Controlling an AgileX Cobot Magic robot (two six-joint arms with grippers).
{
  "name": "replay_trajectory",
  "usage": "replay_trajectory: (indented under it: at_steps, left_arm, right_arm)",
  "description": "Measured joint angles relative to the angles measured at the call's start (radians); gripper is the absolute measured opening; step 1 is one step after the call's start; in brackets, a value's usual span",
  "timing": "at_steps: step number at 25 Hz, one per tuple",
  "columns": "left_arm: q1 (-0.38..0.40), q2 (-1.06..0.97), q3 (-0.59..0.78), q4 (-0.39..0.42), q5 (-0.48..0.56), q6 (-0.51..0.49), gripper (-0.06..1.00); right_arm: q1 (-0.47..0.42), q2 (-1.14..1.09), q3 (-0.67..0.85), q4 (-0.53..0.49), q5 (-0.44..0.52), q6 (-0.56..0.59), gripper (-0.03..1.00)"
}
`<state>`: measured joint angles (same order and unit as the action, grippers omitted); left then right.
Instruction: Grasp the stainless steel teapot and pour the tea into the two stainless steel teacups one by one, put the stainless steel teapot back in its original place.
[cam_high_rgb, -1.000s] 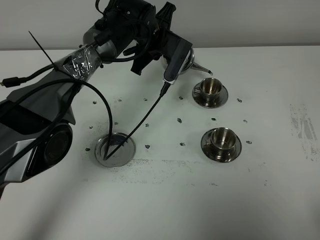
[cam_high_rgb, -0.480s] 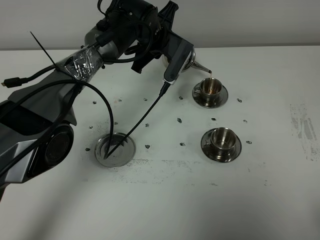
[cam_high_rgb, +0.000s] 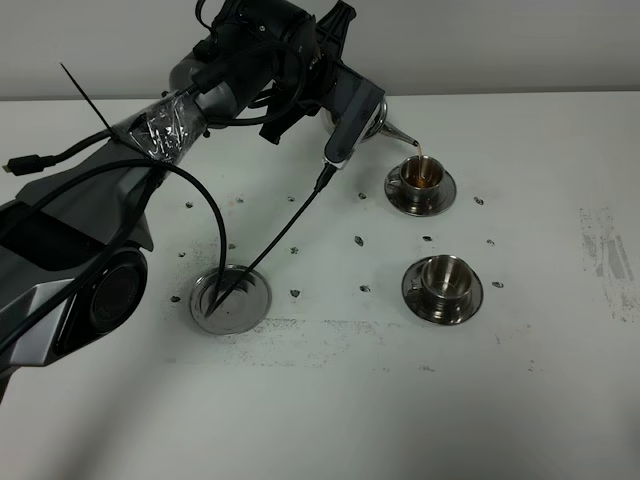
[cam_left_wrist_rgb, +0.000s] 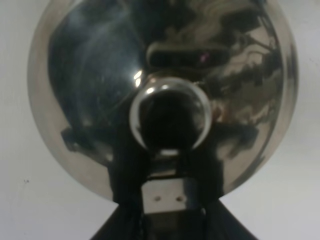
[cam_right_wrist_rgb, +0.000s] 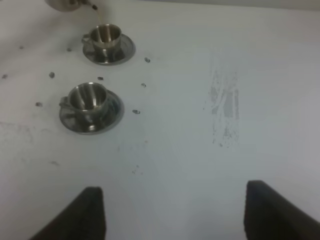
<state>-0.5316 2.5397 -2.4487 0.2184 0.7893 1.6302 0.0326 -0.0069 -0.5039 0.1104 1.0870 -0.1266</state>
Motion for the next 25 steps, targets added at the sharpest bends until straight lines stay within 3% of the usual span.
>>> replay_trajectory:
  at_steps: [25]
  left_arm:
    - [0.000,0.000,0.000,0.020,-0.021,0.020,0.20]
  right_arm:
    - [0.000,0.000,0.000,0.000,0.000,0.000,0.59]
